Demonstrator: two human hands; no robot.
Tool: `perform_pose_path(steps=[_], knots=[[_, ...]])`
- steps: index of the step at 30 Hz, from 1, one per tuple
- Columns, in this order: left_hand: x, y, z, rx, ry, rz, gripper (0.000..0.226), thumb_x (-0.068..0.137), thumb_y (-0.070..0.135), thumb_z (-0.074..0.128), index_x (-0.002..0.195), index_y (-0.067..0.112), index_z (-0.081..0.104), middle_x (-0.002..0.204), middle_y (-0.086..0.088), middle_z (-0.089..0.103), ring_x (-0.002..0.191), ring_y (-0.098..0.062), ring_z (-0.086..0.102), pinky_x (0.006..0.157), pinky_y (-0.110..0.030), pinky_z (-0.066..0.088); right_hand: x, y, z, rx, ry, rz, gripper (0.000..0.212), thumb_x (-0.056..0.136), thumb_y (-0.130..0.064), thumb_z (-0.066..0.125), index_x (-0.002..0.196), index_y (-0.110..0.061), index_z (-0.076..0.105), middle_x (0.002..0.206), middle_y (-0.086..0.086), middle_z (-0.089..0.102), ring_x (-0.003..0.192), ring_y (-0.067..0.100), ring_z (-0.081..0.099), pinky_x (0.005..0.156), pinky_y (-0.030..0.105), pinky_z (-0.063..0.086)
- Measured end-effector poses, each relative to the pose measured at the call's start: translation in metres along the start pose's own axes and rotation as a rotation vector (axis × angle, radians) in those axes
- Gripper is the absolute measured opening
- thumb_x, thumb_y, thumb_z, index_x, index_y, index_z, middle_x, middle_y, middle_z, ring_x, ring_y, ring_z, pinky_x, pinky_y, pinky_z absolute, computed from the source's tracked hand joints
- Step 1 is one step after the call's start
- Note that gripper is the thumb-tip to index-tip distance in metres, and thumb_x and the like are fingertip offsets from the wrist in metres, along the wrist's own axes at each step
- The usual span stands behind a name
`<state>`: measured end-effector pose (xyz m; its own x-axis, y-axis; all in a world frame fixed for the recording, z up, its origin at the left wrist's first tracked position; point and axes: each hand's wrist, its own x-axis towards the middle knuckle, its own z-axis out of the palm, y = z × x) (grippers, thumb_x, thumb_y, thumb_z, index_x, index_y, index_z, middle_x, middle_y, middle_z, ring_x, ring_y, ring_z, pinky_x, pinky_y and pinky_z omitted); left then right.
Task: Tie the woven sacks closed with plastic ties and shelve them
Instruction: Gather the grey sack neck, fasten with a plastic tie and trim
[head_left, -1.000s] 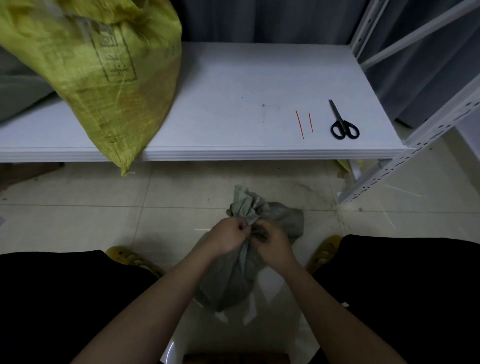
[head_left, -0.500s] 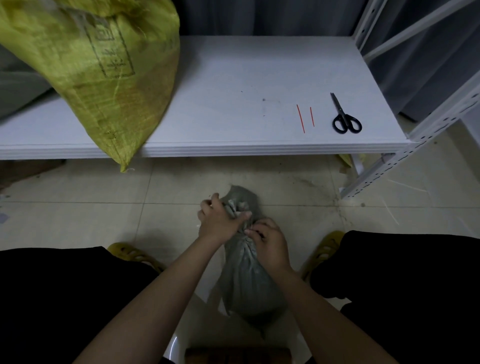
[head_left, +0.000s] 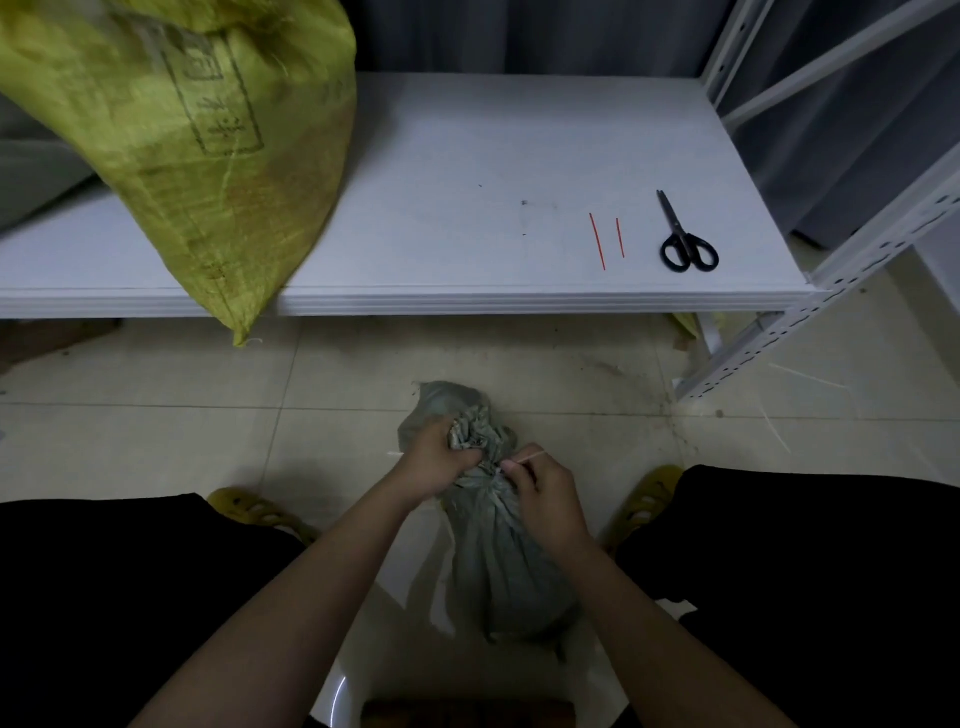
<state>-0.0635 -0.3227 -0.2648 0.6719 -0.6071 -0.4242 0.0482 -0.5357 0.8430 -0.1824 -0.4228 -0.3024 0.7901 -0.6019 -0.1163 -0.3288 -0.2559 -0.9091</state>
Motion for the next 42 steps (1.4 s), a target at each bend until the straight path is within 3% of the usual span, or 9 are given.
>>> perform_pose_path(steps=[4,8,12,15,20,25,34,39,42], knots=[[-0.002,0.000,0.000,0.036,0.039,0.122,0.036,0.083,-0.001,0.064,0.117,0.005,0.058,0.104,0.000,0.061,0.098,-0.011,0.058,0.071,0.004,0.039,0.004,0.003,0.003,-0.007,0.027,0.033,0.014,0.089,-0.002,0.059,0.075,0.001,0.059,0.073,0.013,0.060,0.070,0.012,0.053,0.065,0.013,0.039],[-0.001,-0.003,0.001,0.041,0.029,0.148,0.031,0.087,0.004,0.061,0.117,0.011,0.055,0.110,-0.001,0.062,0.104,-0.012,0.059,0.087,-0.013,0.044,0.005,0.005,0.001,-0.074,0.001,0.008,0.014,0.091,-0.009,0.058,0.078,-0.003,0.059,0.078,0.015,0.061,0.075,0.022,0.057,0.067,0.023,0.039],[0.000,0.002,-0.004,0.089,-0.018,0.183,0.025,0.087,0.000,0.059,0.105,0.016,0.053,0.103,-0.001,0.060,0.100,-0.012,0.057,0.078,-0.004,0.042,0.001,-0.002,-0.002,-0.323,-0.052,-0.255,0.028,0.091,-0.027,0.047,0.077,-0.006,0.060,0.087,0.009,0.059,0.085,0.019,0.052,0.075,0.029,0.041],[0.008,0.001,-0.011,0.312,-0.034,0.280,0.028,0.084,0.010,0.063,0.104,0.027,0.055,0.094,-0.002,0.056,0.102,-0.018,0.052,0.083,-0.024,0.039,0.007,-0.002,-0.003,-0.409,-0.099,-0.407,0.027,0.088,-0.027,0.048,0.077,-0.007,0.063,0.092,0.009,0.065,0.100,0.021,0.054,0.089,0.029,0.042],[0.016,0.007,-0.019,0.526,0.093,0.347,0.039,0.080,0.010,0.065,0.116,0.025,0.060,0.094,0.003,0.040,0.108,-0.022,0.041,0.078,-0.018,0.018,0.010,-0.005,-0.002,-0.362,-0.106,-0.316,0.026,0.090,-0.031,0.047,0.081,-0.009,0.059,0.080,0.010,0.061,0.076,0.023,0.055,0.060,0.027,0.035],[0.022,0.025,-0.026,0.559,0.138,0.498,0.038,0.078,0.007,0.063,0.109,0.028,0.062,0.109,0.014,0.052,0.110,-0.017,0.038,0.079,-0.019,0.015,0.012,-0.010,-0.004,-0.268,0.014,-0.274,0.016,0.091,-0.023,0.056,0.088,-0.011,0.065,0.085,0.003,0.070,0.076,0.010,0.058,0.060,0.018,0.037],[0.029,-0.015,-0.013,0.365,0.225,0.108,0.036,0.086,0.017,0.066,0.120,0.012,0.056,0.125,-0.013,0.047,0.117,-0.032,0.042,0.094,-0.023,0.029,0.021,0.008,0.018,-0.266,-0.074,-0.116,0.012,0.090,-0.017,0.059,0.079,-0.011,0.060,0.110,0.008,0.064,0.119,0.022,0.050,0.094,0.031,0.042],[0.026,-0.027,-0.014,0.233,0.221,0.079,0.031,0.087,0.009,0.063,0.115,0.001,0.054,0.116,-0.019,0.051,0.110,-0.027,0.048,0.081,-0.011,0.029,0.022,0.010,0.019,-0.138,-0.188,0.060,0.026,0.094,-0.018,0.054,0.073,-0.028,0.042,0.068,-0.012,0.050,0.067,0.011,0.050,0.065,0.029,0.039],[0.027,-0.027,-0.008,0.206,0.260,0.126,0.024,0.088,0.008,0.061,0.110,0.001,0.056,0.109,-0.018,0.052,0.099,-0.018,0.046,0.079,-0.013,0.030,0.024,0.010,0.020,-0.077,-0.081,0.116,0.031,0.094,-0.015,0.054,0.070,-0.030,0.042,0.065,-0.009,0.046,0.067,0.018,0.049,0.067,0.035,0.041]])
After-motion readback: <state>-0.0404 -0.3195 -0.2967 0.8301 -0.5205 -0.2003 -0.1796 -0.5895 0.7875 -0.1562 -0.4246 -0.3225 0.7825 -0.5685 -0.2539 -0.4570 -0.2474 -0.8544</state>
